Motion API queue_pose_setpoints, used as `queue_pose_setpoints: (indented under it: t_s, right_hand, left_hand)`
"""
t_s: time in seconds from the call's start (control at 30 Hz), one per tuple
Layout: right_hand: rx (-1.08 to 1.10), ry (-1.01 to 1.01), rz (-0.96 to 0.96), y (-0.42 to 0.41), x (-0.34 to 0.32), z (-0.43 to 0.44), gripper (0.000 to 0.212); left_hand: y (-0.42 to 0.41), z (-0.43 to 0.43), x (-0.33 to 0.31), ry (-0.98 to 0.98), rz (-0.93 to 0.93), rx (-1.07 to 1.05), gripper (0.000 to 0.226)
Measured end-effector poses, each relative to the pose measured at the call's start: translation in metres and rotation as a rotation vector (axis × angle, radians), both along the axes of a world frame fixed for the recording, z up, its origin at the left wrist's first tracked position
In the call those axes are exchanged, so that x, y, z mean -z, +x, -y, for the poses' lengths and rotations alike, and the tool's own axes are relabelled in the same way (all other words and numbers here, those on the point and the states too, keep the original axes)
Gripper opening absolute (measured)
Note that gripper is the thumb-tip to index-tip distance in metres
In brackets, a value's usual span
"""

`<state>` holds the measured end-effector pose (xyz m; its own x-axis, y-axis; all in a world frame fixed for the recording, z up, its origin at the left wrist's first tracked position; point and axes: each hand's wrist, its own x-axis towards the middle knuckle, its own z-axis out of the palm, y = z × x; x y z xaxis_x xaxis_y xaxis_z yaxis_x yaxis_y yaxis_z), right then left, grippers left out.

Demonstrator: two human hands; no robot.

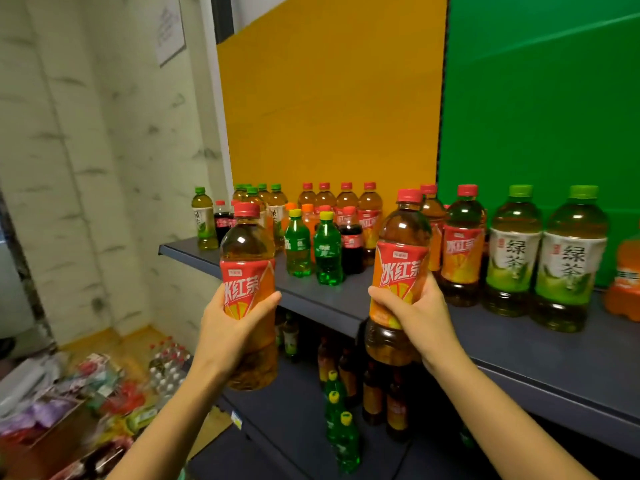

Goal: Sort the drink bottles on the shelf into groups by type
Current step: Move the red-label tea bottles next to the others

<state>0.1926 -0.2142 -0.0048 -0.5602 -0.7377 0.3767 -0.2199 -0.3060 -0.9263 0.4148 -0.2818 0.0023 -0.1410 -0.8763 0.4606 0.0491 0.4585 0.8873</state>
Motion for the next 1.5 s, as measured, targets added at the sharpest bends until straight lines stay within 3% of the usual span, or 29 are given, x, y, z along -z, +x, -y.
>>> queue_pose_setpoints:
  t_s: [0.53,0.87,1.03,1.23,1.4,1.5]
  right_hand:
    - [0.169,0.005,-0.094,-0.020,-0.008,0.155,0.078]
    - [0.254,0.076,-0.079,-0.038,-0.002,0.191,0.071]
    - [0.315,0.071,-0.078,-0.035,0.000,0.197,0.073]
    - [0.412,0.139,-0.113,-0.028,-0.001,0.202,0.076]
    - [0.473,0.180,-0.113,-0.019,-0.006,0.202,0.085]
    - [0.542,0.164,-0.118,-0.007,-0.012,0.196,0.086]
  left_hand:
    - [-0.022,0.206,-0.003,-0.054,0.015,0.091,0.037]
    - [-0.065,0.310,0.007,-0.046,0.039,0.217,0.057]
    - [-0.079,0.337,0.014,-0.064,0.016,0.312,0.063]
    - [-0.088,0.371,0.016,-0.081,0.106,0.371,0.088]
    - [-0.086,0.377,0.012,-0.078,0.105,0.410,0.080]
    - [-0.076,0.372,0.012,-0.092,0.055,0.422,0.088]
